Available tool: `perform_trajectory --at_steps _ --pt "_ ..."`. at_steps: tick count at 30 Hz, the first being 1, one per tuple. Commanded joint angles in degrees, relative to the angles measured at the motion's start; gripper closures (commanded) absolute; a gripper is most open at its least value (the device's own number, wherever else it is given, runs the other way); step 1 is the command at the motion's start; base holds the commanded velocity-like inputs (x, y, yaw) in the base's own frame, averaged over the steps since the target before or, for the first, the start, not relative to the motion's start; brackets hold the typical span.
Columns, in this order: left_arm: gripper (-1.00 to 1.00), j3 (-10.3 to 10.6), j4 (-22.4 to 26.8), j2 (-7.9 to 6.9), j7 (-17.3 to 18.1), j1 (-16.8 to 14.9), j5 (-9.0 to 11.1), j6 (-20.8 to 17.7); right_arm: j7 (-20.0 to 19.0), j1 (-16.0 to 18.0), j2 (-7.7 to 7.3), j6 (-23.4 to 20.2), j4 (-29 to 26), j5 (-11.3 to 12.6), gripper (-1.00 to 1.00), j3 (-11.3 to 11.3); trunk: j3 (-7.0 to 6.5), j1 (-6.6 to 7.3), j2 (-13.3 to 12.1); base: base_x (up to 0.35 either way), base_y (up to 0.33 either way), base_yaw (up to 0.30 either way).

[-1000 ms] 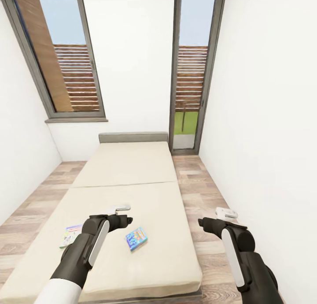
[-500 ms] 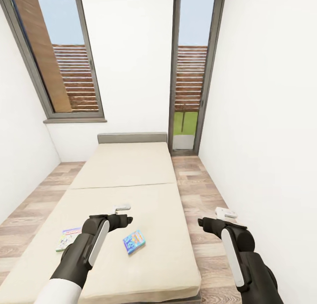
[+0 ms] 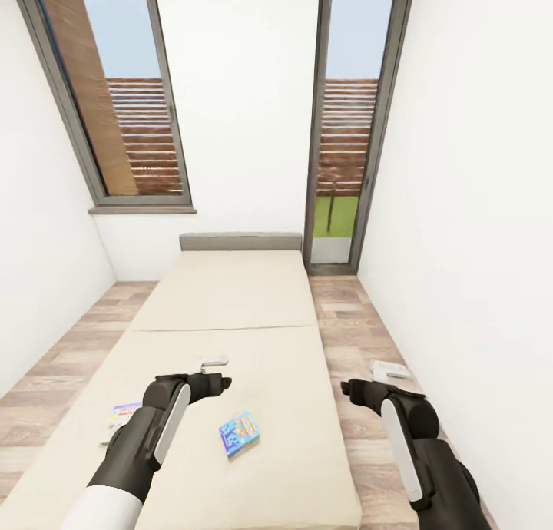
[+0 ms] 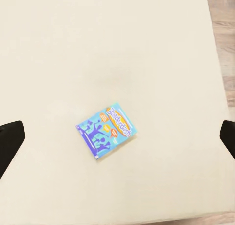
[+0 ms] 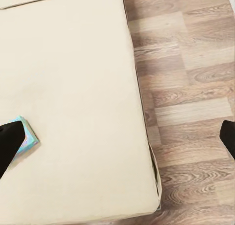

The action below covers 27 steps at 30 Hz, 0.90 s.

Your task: Put all the toys in the child's room - the three board games (two on the bed and one on the table), the two jigsaw puzzles on the table, and the tennis ball on the table - inside the toy box on the table in the child's room.

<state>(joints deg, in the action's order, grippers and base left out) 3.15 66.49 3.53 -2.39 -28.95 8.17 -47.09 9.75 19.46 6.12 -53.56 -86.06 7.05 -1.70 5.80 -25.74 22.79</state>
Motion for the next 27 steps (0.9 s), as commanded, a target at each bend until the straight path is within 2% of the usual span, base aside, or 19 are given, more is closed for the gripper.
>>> perform_trajectory --at_steps 1,14,27 --pt "-1.00 0.0 0.0 0.00 -0.3 -0.1 0.4 -0.2 0.5 0.0 0.01 -0.2 -0.1 0.6 -1.00 0.2 0.13 -0.05 0.1 0.058 -0.020 0.159" --pt "-1.00 0.0 0.0 0.07 -0.3 -0.1 0.5 0.2 0.5 0.0 -0.18 0.8 0.0 0.8 -1.00 1.1 0.13 -0.05 0.1 0.107 -0.072 0.032" --pt "-1.00 0.1 0.0 0.08 -0.3 -0.1 0.5 0.3 0.5 0.0 -0.15 1.0 0.6 0.7 -1.00 1.1 0.13 -0.05 0.1 0.122 0.020 0.001"
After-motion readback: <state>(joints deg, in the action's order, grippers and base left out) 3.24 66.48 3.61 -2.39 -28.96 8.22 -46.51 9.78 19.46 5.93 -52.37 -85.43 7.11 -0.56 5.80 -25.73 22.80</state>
